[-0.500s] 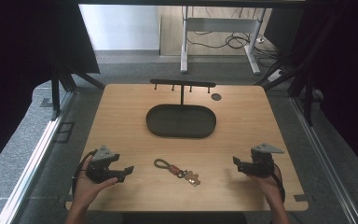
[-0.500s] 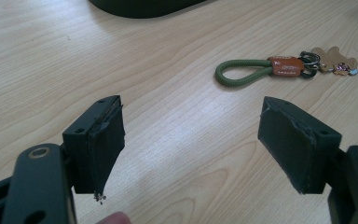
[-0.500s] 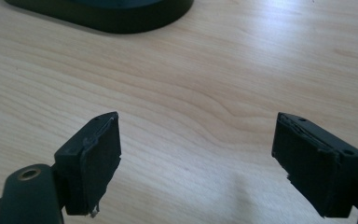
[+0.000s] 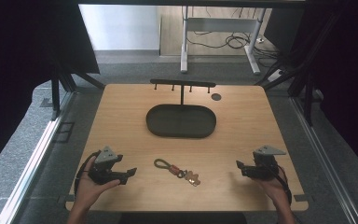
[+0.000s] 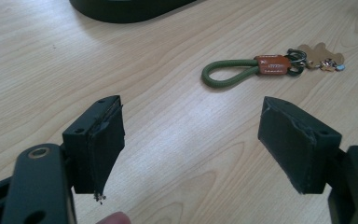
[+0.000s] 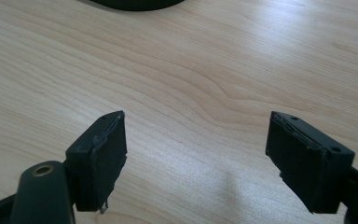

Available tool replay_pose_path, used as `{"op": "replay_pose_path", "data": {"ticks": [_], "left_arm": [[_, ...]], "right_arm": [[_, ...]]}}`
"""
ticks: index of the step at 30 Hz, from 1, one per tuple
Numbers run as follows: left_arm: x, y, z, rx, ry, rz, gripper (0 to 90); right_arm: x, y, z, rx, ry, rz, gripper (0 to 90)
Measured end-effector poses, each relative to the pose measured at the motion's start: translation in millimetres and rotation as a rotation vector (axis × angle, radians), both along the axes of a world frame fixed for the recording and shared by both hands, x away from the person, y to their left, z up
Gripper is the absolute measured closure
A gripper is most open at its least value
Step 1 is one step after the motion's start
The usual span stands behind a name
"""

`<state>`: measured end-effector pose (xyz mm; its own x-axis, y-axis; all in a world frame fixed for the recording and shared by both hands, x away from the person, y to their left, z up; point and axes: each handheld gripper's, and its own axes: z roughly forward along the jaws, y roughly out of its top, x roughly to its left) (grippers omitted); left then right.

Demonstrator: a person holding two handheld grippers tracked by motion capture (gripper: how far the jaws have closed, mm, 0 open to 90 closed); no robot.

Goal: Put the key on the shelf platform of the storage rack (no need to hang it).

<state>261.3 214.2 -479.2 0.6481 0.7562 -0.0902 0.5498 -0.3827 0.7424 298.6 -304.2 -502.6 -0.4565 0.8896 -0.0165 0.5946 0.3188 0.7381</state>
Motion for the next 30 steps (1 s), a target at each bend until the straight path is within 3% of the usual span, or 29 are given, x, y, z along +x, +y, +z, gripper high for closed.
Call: {"op": "replay_pose_path", "data": {"ticks": [6, 15, 22, 30], "left_arm": [[-2.5, 1.2, 0.9, 0.006, -0.003, 0.014, 23.0], [-7.0, 2.5, 4.9, 0.006, -0.015, 0.018, 23.0], [-4.8, 0.3, 1.2, 0.009, -0.001, 0.020, 23.0], [-3.7, 0.1, 4.8, -0.001, -0.008, 0.014, 22.9]], "right_arm": [[1.0, 0.5, -1.2, 0.005, 0.023, 0.038, 22.3], [1.2, 3.7, 7.1, 0.020, 0.004, 0.070, 26.4], [-0.4, 1.7, 12.3, 0.024, 0.000, 0.093, 29.0], [2.9, 11.8, 25.4, -0.010, 0.031, 0.149, 34.7]]}}
